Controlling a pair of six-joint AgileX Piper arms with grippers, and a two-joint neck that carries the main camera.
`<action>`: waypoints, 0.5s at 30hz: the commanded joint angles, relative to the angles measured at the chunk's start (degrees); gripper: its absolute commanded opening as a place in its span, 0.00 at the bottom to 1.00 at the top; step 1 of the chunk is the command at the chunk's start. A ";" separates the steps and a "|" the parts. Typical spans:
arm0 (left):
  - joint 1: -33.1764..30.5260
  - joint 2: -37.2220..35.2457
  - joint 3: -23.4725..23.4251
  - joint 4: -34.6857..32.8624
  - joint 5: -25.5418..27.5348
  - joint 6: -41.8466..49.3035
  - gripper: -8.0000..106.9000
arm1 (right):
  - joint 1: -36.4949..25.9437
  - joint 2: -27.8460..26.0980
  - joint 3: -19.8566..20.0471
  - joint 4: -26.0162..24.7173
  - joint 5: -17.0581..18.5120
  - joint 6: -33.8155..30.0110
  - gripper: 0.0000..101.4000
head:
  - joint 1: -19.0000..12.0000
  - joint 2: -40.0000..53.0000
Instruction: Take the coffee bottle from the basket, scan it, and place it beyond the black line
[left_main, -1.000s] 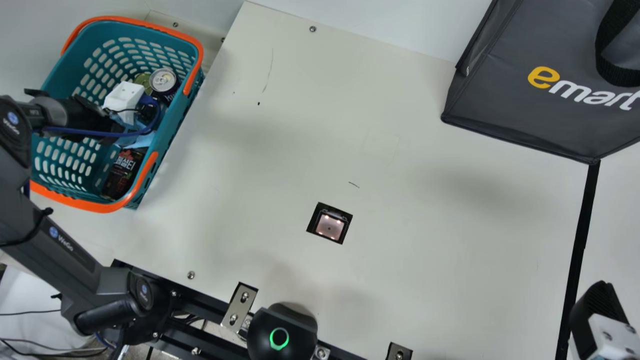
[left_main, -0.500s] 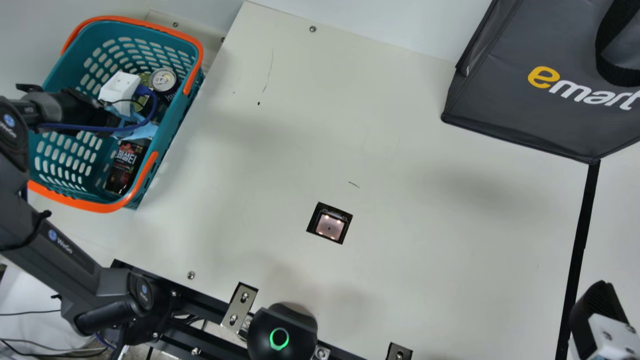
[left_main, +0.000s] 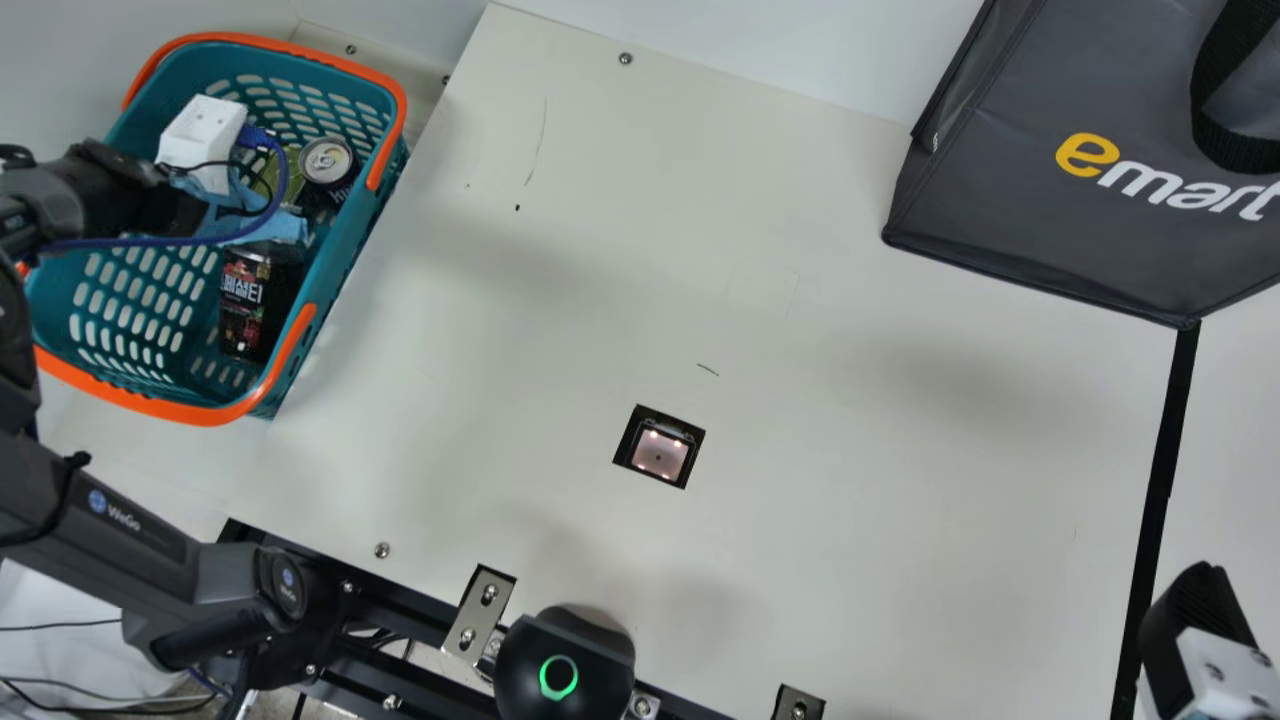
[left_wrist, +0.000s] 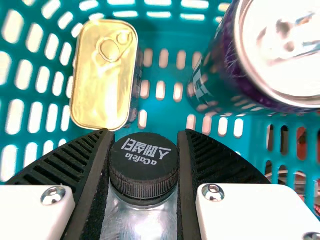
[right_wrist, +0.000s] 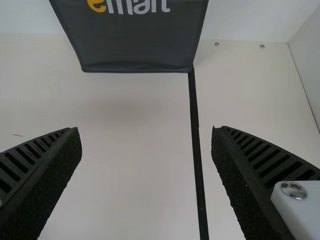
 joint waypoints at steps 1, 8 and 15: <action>0.20 -1.44 0.09 0.23 0.60 -0.50 0.16 | 0.00 0.00 0.00 0.00 0.00 0.00 0.90 | -1.57 0.14; 1.11 -6.09 1.05 1.02 2.74 -2.23 0.16 | 0.00 0.00 0.00 0.00 0.00 0.00 0.90 | -1.57 0.14; 1.57 -11.10 2.99 1.07 4.38 -3.76 0.16 | 0.00 0.00 0.00 0.00 0.00 0.00 0.90 | -1.57 0.14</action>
